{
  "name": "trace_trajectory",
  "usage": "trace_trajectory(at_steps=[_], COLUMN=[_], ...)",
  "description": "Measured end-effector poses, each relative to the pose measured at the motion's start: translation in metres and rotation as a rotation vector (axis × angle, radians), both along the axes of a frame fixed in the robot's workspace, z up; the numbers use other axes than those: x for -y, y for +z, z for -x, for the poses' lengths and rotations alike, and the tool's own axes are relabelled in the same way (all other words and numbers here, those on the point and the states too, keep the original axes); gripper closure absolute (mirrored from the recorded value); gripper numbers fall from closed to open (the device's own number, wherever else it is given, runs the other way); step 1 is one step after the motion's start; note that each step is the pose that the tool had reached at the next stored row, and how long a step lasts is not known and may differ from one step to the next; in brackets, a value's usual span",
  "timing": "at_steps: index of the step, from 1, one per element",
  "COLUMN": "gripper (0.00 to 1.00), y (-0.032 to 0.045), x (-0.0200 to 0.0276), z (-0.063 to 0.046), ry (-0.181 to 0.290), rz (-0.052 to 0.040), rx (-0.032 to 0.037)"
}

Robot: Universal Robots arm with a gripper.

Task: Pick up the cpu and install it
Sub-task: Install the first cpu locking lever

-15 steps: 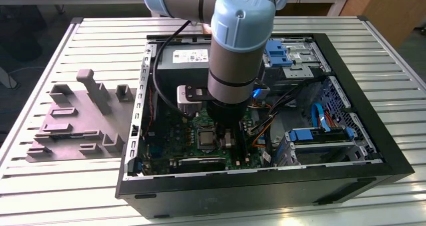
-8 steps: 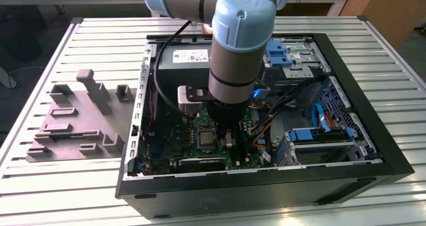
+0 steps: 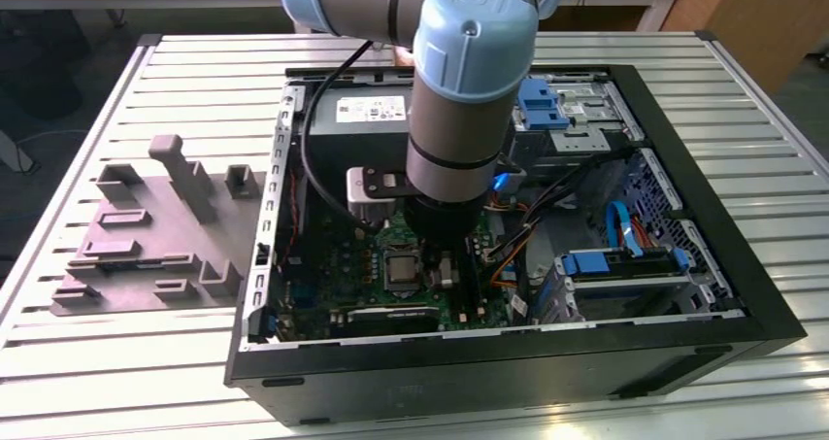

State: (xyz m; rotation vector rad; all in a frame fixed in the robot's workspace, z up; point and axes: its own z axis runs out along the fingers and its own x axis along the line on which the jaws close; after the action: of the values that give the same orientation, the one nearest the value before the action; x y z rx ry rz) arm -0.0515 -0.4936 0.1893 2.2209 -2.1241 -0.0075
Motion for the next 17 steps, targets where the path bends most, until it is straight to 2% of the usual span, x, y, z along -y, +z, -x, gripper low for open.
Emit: trace_trajectory(at_steps=[17], gripper=[0.89], y=[-0.0029], x=[0.0001], z=[-0.0023], ry=[0.005], rz=[-0.0028], rx=[0.0000])
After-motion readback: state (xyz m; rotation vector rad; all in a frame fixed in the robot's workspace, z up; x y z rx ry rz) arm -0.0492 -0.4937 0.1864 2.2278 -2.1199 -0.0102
